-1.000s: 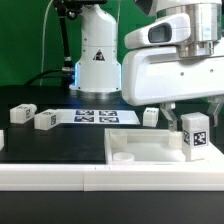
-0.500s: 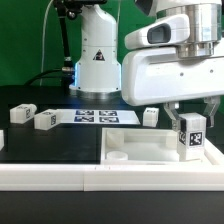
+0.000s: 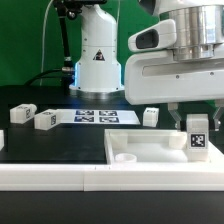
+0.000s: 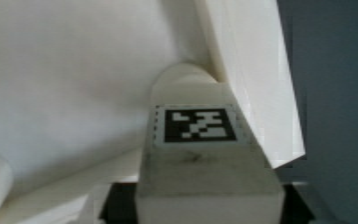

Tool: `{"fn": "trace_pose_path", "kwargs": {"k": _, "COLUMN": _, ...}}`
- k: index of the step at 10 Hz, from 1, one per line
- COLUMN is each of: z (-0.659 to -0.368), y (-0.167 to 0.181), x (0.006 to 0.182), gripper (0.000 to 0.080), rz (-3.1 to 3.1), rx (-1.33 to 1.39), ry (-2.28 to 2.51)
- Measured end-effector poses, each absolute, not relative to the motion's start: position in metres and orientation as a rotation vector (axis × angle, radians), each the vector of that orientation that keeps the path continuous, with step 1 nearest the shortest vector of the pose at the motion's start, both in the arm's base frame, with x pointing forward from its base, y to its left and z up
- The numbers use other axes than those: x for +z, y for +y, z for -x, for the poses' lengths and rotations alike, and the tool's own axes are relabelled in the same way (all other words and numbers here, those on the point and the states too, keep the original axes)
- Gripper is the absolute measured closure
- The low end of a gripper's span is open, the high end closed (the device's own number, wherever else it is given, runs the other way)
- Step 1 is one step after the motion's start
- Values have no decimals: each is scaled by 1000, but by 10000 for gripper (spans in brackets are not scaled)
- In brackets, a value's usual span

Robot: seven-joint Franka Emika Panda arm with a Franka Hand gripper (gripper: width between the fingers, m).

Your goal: Assemble one leg

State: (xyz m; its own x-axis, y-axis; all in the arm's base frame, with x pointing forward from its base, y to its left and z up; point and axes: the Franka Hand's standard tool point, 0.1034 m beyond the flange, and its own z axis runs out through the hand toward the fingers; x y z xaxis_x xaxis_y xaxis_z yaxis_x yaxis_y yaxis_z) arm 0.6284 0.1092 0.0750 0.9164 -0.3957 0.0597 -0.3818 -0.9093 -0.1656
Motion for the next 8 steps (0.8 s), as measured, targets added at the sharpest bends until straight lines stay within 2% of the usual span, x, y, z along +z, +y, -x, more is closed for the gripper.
{"fn": "trace_pose_path", "kwargs": {"k": 8, "z": -624, "y": 111, "x": 73, "gripper": 506, "rz": 2483, "rx": -27, "ry": 1691}}
